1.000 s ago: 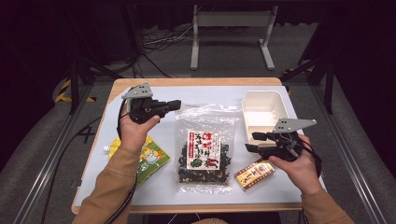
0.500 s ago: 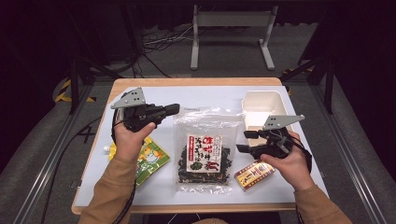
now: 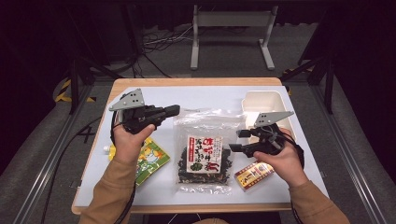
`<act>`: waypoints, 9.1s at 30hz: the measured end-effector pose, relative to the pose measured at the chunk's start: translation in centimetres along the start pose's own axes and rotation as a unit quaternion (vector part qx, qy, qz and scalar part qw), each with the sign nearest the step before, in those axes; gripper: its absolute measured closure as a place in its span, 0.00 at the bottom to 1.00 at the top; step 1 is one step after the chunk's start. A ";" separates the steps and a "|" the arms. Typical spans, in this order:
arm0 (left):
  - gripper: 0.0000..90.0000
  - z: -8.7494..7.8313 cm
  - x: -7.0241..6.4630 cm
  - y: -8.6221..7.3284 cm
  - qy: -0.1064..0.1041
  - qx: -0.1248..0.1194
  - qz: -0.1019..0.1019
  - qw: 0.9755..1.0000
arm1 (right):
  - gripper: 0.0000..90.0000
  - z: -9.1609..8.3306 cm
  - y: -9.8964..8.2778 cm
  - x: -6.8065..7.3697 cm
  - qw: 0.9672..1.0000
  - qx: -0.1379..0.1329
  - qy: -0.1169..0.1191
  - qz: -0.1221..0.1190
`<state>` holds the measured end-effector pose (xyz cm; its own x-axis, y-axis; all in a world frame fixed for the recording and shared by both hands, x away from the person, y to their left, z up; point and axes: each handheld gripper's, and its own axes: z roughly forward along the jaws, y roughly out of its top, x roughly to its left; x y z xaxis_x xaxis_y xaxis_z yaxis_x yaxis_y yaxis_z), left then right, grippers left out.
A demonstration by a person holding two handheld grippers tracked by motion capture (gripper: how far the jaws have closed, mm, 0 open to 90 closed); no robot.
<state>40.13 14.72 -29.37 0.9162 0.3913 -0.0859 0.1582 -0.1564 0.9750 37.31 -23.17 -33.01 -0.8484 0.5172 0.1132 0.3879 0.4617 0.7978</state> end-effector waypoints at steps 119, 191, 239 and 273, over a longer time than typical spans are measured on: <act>0.36 -6.8 4.3 -8.2 0.120 0.070 -0.058 0.989 | 0.93 -10.8 8.6 -3.4 0.989 -0.050 -0.133 -0.035; 0.16 -5.8 4.8 -9.9 0.150 0.104 -0.086 0.980 | 0.92 -11.4 4.0 -12.2 0.953 -0.023 -0.295 0.063; 0.08 -5.5 4.8 -9.9 0.155 0.118 -0.082 0.977 | 0.54 -10.6 0.0 -14.2 0.950 -0.039 -0.281 0.134; 0.11 -7.6 4.3 -8.5 0.193 0.177 -0.075 0.962 | 0.43 -14.5 -0.2 -7.1 0.967 -0.038 -0.240 0.072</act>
<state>39.91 24.66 -36.50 0.6792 0.7304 -0.0719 0.4565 -0.3437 0.8207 38.02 -37.45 -25.40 -0.5147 0.8560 -0.0477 0.4459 0.3148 0.8379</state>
